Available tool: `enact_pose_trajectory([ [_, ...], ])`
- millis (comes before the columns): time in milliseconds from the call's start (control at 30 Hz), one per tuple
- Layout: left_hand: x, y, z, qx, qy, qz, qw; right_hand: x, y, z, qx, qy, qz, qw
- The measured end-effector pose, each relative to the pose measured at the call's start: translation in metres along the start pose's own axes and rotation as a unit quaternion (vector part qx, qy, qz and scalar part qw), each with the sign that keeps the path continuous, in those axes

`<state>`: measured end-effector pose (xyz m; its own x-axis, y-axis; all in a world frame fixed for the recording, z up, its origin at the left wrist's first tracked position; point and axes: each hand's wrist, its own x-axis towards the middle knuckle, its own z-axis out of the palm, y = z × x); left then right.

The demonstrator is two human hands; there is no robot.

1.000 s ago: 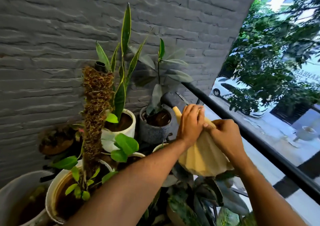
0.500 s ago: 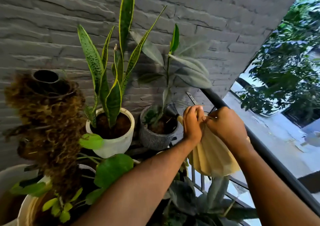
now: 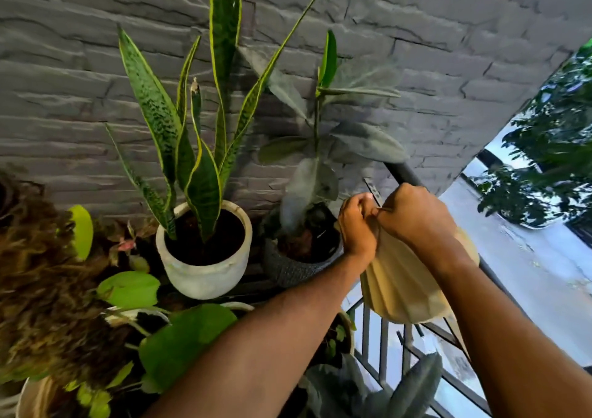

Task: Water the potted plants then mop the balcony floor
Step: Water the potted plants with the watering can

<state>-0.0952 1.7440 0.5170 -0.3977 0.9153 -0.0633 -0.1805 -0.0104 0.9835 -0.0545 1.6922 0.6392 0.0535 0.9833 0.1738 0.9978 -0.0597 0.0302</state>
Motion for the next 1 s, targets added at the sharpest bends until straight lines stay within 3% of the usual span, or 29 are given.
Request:
enact_pose_trajectory([
  [133, 0.004, 0.002, -0.001, -0.017, -0.059, 0.015, 0.998, 0.013, 0.001, 0.002, -0.005, 0.002, -0.013, 1.000],
  [233, 0.007, 0.005, 0.000, -0.032, -0.030, 0.000, 0.999, 0.019, 0.001, 0.001, 0.003, 0.001, -0.017, 1.000],
  [333, 0.007, 0.011, 0.000, -0.040, -0.055, 0.009, 0.998, 0.023, -0.003, 0.001, 0.004, 0.015, -0.024, 1.000],
  [500, 0.010, 0.026, 0.000, -0.027, 0.008, -0.036, 0.999, 0.027, -0.010, -0.005, -0.032, 0.024, -0.034, 0.999],
  [600, 0.006, 0.022, -0.001, -0.159, -0.024, -0.099, 0.982, 0.027, -0.018, -0.005, -0.050, 0.032, -0.043, 0.997],
  [700, 0.008, 0.020, -0.001, -0.200, -0.024, -0.102, 0.974, 0.026, -0.020, -0.005, -0.056, 0.047, -0.048, 0.996],
  [833, 0.008, 0.018, -0.001, -0.105, -0.013, -0.058, 0.993, 0.026, -0.018, -0.005, -0.055, 0.043, -0.053, 0.996],
  [1000, 0.005, -0.006, -0.012, 0.038, -0.074, 0.055, 0.995, 0.022, -0.017, 0.001, -0.040, 0.043, -0.056, 0.997],
])
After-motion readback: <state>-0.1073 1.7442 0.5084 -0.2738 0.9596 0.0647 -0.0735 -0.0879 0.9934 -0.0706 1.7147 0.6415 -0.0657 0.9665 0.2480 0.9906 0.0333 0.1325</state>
